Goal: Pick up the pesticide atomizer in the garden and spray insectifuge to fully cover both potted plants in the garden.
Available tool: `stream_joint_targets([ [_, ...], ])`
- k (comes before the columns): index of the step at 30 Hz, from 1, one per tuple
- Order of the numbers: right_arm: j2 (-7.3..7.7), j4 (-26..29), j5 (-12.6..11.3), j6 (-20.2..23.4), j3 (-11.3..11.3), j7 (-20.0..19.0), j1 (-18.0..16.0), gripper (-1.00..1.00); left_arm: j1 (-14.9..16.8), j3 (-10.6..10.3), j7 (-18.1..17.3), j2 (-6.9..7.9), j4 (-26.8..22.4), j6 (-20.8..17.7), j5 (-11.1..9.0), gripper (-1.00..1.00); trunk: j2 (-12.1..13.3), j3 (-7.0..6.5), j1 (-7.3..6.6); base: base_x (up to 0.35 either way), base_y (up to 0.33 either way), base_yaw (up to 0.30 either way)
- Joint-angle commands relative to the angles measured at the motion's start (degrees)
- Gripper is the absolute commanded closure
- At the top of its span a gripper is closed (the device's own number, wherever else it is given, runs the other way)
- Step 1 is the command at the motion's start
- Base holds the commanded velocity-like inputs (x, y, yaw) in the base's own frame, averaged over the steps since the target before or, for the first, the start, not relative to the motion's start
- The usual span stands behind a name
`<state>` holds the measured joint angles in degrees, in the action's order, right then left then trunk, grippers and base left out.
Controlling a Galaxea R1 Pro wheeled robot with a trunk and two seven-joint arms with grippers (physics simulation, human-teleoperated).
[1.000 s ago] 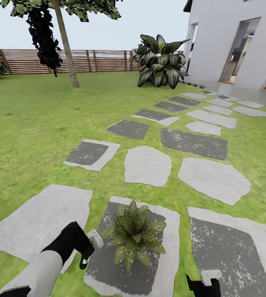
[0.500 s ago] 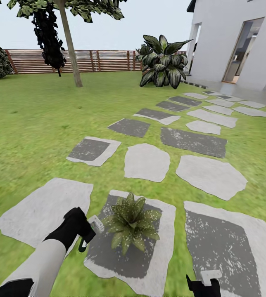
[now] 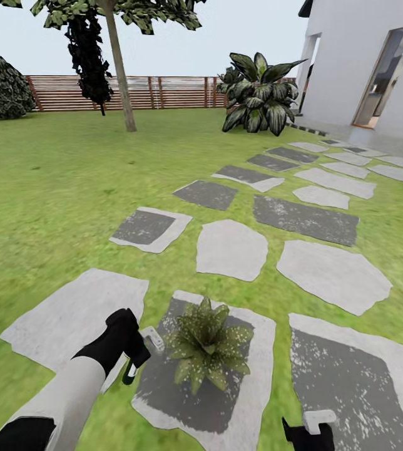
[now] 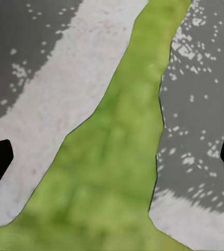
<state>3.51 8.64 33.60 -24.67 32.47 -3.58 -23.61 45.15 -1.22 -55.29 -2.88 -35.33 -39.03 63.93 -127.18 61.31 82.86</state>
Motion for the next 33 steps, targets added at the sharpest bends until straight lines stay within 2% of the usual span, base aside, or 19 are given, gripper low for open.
stream_joint_targets([
  [1, 0.02, 0.0, 0.2, -0.2, 0.5, -0.4, 0.0, -1.0, 0.0, -0.1, -0.4, -0.01, -0.1, -0.3, 0.3, 1.0, 0.0, 0.05, 0.02, 0.315, -0.082, 0.02],
  [7, 0.09, 0.1, 0.2, -0.2, 0.5, -0.3, 0.0, -1.0, 0.0, -0.1, -0.4, 0.07, -0.1, -0.3, 0.3, 1.0, 0.0, 0.05, 0.02, 0.258, -0.157, 0.004],
  [13, 0.12, 0.1, 0.1, -0.2, 0.5, -0.3, 0.0, -1.0, -0.3, -0.2, -0.4, 0.14, 0.0, -0.3, 0.4, 1.0, 0.0, 0.05, 0.02, -0.069, -0.229, 0.0],
  [20, 0.09, 0.1, 0.1, -0.2, 0.5, -0.3, -0.1, -1.0, -0.7, -0.5, -0.3, 0.39, 0.1, -0.3, 0.4, 1.0, 0.0, 0.05, 0.02, -0.015, -0.018, 0.019],
  [27, 0.09, 0.1, 0.1, -0.2, 0.5, -0.4, 0.0, -1.0, -0.8, -0.6, -0.3, 0.51, 0.1, -0.3, 0.4, 1.0, 0.0, 0.05, 0.02, 0.0, 0.0, 0.235],
  [33, 0.09, 0.1, 0.1, -0.2, 0.5, -0.4, 0.0, -1.0, -0.8, -0.2, -0.2, 0.43, 0.1, -0.2, 0.3, 1.0, 0.0, 0.05, 0.02, -0.02, -0.013, 0.047],
])
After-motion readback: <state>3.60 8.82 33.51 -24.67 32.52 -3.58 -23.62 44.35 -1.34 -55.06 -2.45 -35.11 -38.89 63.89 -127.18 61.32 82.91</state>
